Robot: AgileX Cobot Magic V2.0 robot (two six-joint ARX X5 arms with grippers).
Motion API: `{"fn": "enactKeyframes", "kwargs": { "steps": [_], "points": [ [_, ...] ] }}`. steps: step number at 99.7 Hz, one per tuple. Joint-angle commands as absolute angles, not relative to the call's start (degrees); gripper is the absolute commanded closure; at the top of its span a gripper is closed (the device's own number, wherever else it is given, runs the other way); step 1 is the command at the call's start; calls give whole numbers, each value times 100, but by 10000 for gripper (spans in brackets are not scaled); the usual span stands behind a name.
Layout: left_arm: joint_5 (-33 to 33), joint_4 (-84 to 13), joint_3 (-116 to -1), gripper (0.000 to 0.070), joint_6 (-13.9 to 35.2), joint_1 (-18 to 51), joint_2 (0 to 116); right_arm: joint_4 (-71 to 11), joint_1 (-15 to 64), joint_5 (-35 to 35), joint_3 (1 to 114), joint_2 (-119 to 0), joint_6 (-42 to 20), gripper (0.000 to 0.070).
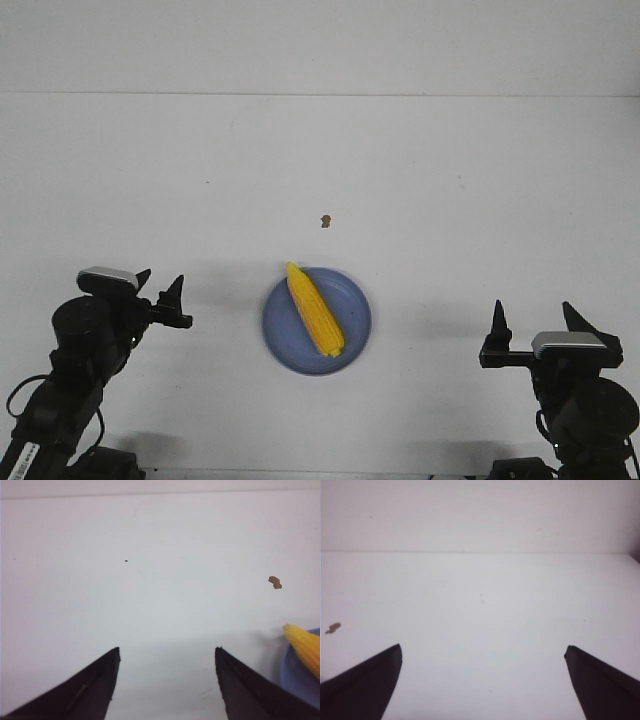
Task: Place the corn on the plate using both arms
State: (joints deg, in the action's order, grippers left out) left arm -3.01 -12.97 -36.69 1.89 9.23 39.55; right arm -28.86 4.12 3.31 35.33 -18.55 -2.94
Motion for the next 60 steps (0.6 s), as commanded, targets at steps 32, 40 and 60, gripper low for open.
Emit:
{"fn": "enactKeyframes", "kwargs": {
  "steps": [32,40,60],
  "points": [
    [-239,-1243,-3448,613,263,932,3223,-2705,416,469,3566,-1879,-246,375],
    [-239,-1243,-3448,677,263,932,3203,-2705,416,462,3566,-1879,-246,533],
    [-239,-1236,-3448,695,266,934,3199,-2724,416,458,3566,-1879,-246,694]
  ]
}}
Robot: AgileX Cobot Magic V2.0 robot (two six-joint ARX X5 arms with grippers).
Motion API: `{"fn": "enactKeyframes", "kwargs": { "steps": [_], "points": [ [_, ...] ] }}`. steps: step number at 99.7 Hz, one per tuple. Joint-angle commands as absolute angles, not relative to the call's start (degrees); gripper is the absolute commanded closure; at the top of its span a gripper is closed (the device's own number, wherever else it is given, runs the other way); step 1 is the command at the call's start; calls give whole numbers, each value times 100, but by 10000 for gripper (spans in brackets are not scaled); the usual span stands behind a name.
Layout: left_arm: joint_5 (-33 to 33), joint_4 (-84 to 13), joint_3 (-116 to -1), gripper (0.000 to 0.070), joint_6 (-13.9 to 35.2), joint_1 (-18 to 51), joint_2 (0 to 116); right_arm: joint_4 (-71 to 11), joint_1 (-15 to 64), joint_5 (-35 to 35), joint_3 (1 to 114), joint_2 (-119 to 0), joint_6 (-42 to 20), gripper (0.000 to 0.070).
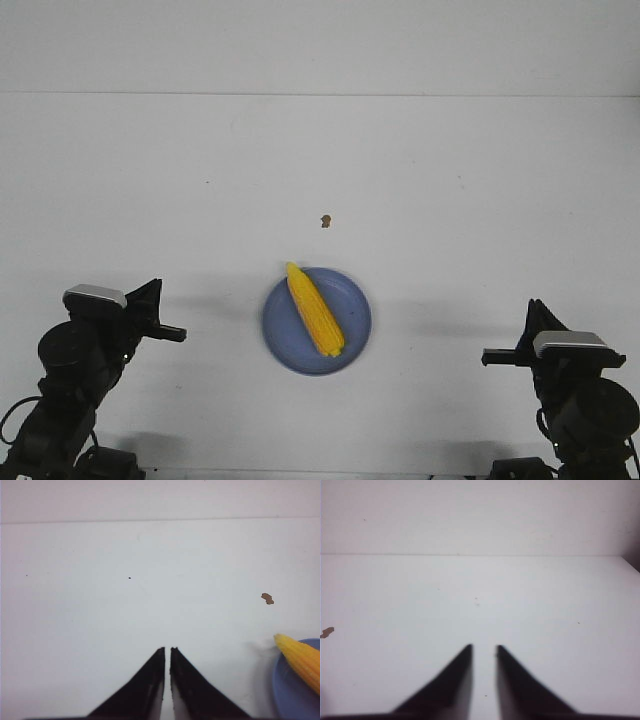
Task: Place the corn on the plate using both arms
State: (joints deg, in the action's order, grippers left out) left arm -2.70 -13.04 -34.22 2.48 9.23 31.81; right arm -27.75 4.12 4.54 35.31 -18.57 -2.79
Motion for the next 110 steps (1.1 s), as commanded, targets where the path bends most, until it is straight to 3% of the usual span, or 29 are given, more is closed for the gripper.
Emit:
{"fn": "enactKeyframes", "kwargs": {
  "steps": [1,94,110],
  "points": [
    [-239,-1236,-3448,695,266,932,3199,-2722,416,458,3566,-1879,-248,694],
    [-242,-1188,-3448,685,259,934,2633,-2700,416,458,3566,-1879,-272,694],
    [-242,-1098,-3378,685,-73,934,2386,-2700,416,458,3566,-1879,-272,694]
  ]
}}
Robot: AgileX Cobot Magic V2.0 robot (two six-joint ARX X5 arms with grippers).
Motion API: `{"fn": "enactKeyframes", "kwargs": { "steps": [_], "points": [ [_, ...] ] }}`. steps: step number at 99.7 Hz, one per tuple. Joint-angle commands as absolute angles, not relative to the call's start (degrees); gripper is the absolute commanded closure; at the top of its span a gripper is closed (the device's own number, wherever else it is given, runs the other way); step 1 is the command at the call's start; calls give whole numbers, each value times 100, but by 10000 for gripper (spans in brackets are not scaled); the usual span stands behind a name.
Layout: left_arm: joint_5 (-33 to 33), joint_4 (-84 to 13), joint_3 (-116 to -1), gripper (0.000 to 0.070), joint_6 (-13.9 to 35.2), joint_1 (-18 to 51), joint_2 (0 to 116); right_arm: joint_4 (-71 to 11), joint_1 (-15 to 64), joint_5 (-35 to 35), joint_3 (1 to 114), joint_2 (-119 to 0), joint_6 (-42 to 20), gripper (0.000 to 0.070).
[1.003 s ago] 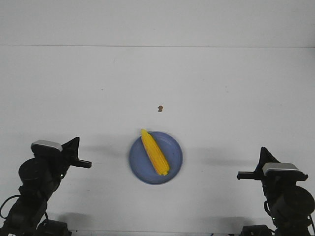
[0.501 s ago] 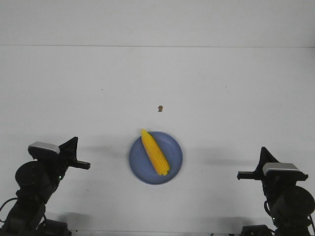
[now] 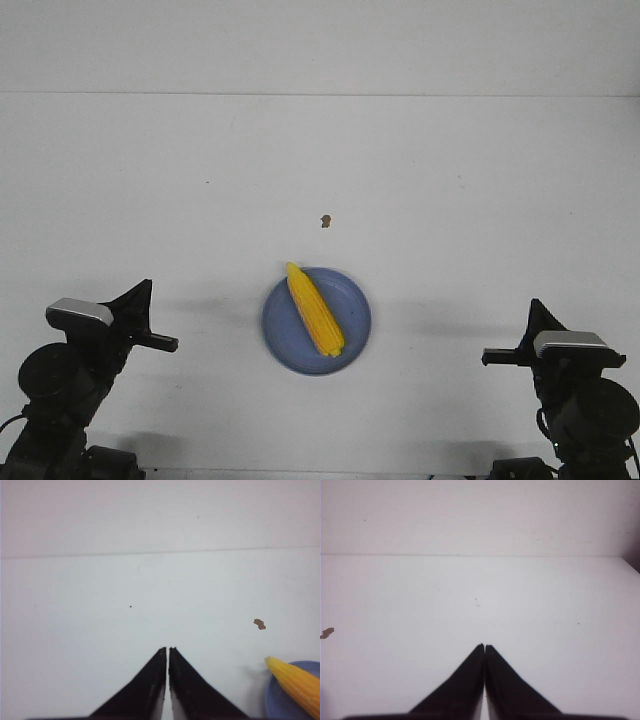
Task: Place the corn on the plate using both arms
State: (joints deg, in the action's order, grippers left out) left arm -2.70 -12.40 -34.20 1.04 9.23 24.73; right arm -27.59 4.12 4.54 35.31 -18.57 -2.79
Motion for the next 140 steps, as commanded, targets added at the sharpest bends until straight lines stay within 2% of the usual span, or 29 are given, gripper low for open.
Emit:
{"fn": "enactKeyframes", "kwargs": {
  "steps": [1,15,46,87,140],
  "points": [
    [-242,-1074,-3361,685,-71,934,2362,-2700,416,458,3566,-1879,-272,694],
    [-242,-556,-3015,685,-217,932,1962,-2700,416,458,3566,-1879,-272,694],
    [-242,701,-1557,685,-198,932,1044,-2700,416,456,3566,-1879,-272,694],
    [-242,915,-416,685,56,836,10,-2700,416,458,3566,-1879,-272,694],
    [-255,1345,-80,685,239,445,16,-2700,416,458,3566,-1879,-272,694]
  ]
}}
